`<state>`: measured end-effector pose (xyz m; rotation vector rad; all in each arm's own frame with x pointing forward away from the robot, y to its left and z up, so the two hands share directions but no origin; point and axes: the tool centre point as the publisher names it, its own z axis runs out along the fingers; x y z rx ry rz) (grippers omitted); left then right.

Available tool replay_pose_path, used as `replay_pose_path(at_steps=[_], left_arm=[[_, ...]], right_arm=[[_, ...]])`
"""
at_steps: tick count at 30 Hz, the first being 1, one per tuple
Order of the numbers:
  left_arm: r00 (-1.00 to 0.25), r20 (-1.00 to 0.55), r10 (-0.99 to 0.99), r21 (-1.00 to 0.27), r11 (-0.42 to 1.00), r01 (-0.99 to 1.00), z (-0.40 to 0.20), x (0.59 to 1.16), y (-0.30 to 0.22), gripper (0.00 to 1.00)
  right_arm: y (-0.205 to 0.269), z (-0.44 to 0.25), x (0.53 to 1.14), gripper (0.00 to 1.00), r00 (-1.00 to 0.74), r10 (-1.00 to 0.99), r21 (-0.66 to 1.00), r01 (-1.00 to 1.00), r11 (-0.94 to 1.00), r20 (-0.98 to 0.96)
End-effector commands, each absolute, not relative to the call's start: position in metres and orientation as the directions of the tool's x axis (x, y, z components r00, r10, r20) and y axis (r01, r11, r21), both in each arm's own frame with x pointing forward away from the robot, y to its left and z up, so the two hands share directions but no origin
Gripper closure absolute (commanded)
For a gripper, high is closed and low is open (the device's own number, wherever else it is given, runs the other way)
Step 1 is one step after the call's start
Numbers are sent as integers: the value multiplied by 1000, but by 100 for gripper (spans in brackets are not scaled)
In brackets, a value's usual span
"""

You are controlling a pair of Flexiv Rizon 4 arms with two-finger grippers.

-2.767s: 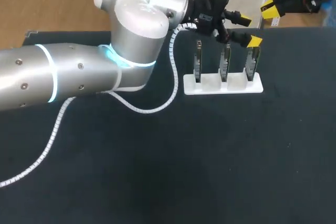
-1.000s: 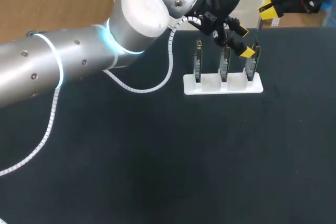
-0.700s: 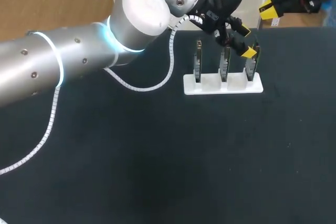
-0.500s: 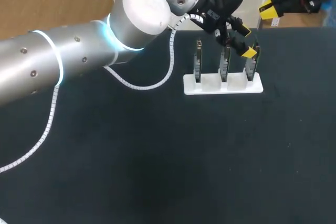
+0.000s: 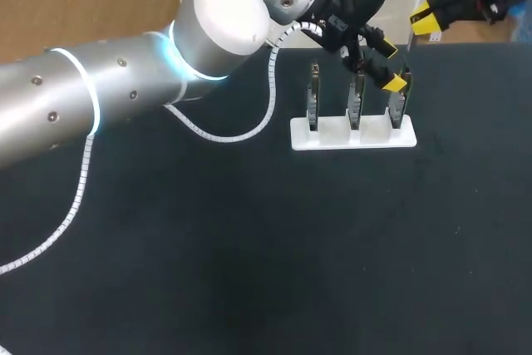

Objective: Pick up the optical module with the left hand, and insert it into the network port with the right hand.

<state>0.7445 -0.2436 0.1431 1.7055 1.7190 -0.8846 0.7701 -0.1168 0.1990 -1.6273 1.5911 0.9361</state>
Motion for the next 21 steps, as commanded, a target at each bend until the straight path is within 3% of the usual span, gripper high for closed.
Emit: replay_pose_path(at_steps=[1,21], left_arm=[[-39,-772,635,-71,-25,997,144,745,-244,0],[-39,-772,635,-71,-25,997,144,745,-244,0]], right_arm=[[-115,196,763,100,-3,-521,18,-1000,-24,-853],[-114,181,762,100,-31,-540,44,-999,-12,-841]])
